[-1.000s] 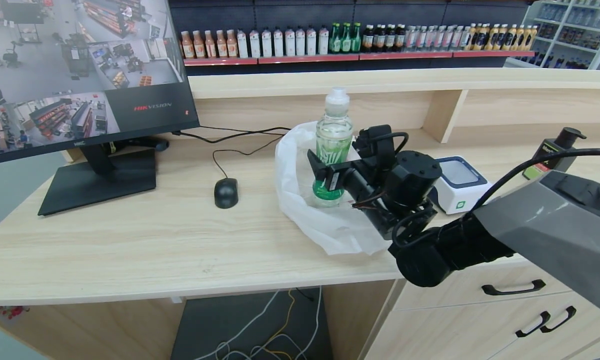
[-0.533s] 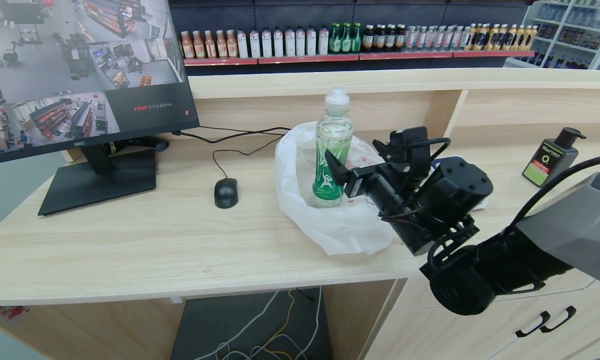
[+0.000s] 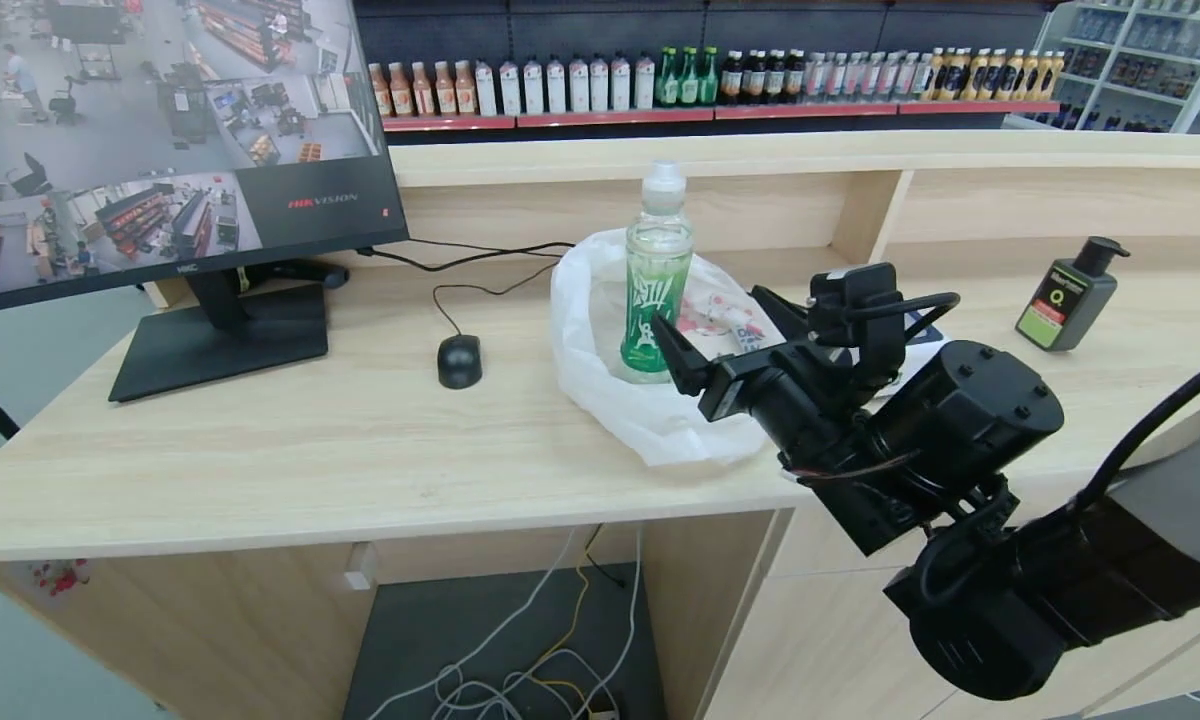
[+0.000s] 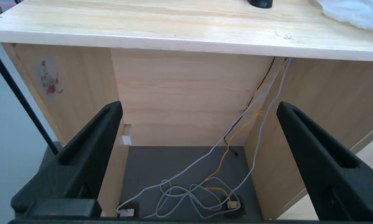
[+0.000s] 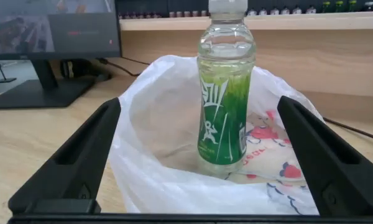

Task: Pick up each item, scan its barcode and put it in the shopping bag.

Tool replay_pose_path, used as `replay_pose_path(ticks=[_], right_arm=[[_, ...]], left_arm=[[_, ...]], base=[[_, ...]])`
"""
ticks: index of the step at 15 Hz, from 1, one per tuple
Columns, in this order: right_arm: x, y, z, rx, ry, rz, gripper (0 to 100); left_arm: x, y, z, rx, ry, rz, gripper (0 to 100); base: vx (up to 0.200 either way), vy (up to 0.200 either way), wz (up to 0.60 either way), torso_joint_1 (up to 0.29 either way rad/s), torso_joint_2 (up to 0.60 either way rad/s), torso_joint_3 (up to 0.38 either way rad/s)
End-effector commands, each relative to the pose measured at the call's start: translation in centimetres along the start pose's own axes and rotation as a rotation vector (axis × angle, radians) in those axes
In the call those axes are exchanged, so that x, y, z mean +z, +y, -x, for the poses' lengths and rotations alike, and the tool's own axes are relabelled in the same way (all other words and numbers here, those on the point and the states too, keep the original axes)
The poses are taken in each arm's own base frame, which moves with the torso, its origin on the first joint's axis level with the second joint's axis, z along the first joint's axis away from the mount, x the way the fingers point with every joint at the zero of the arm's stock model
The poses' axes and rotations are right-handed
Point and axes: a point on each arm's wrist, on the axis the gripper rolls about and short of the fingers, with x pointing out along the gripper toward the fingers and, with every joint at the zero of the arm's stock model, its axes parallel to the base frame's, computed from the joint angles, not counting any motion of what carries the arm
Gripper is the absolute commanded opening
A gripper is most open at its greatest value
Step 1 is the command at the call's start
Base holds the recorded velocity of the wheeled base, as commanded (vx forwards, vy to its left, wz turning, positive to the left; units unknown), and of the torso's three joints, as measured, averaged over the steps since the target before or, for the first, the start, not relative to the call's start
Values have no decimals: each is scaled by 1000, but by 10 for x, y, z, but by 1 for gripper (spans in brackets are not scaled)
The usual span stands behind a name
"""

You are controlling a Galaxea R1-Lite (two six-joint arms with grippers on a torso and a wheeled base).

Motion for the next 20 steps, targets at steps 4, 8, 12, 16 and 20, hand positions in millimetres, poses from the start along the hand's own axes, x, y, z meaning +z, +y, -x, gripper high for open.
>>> replay_pose_path(ticks=[4,8,12,16,20], right_arm=[[9,-5,4,-10,-14,-30,100],[17,-11,4,-22,-35,-50,100],[14,4,2,-1,-34,-67,100],[11,5,0,1,-31,-79,100],[16,4,1,-1,-41,-81,100]], left_arm=[[0,0,0,1,-1,-1,100],[0,0,0,1,-1,4,100],[0,0,0,1,-1,10,100],[0,0,0,1,-1,10,100],[0,0,0,1,-1,11,100]], base=[[0,-50,0,4,2,-2],[0,-200,0,4,5,2],[0,-200,0,6,1,1],[0,-200,0,2,2,2],[0,-200,0,2,5,5]])
